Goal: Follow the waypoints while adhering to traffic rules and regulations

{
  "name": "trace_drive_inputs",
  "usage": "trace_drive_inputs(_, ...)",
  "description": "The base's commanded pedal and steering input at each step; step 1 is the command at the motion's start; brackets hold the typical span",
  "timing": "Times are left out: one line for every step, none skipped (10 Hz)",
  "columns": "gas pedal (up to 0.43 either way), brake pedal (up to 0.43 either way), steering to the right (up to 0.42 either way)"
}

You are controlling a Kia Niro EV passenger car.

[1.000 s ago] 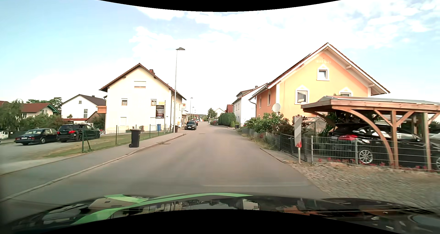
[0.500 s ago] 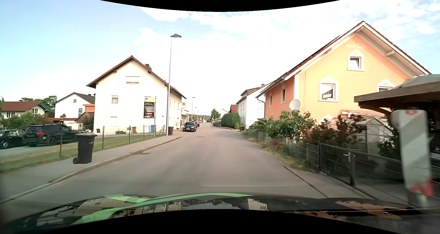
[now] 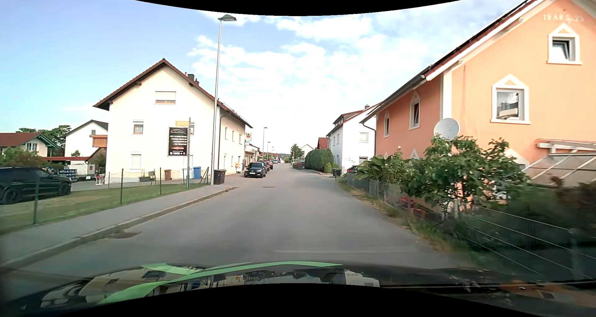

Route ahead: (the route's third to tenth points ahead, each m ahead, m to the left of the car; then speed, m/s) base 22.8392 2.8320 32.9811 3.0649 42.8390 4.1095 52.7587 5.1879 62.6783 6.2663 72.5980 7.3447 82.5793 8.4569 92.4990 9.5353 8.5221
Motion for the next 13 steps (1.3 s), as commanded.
trace_drive_inputs(0.13,0.0,-0.017)
trace_drive_inputs(0.13,0.0,-0.014)
trace_drive_inputs(0.13,0.0,-0.014)
trace_drive_inputs(0.13,0.0,-0.014)
trace_drive_inputs(0.13,0.0,-0.014)
trace_drive_inputs(0.11,0.0,-0.014)
trace_drive_inputs(0.087,0.0,-0.014)
trace_drive_inputs(0.079,0.0,-0.014)
trace_drive_inputs(0.039,0.0,-0.013)
trace_drive_inputs(0.02,0.0,-0.012)
trace_drive_inputs(0.0,0.0,-0.01)
trace_drive_inputs(0.0,0.0,-0.009)
trace_drive_inputs(0.0,0.0,-0.009)
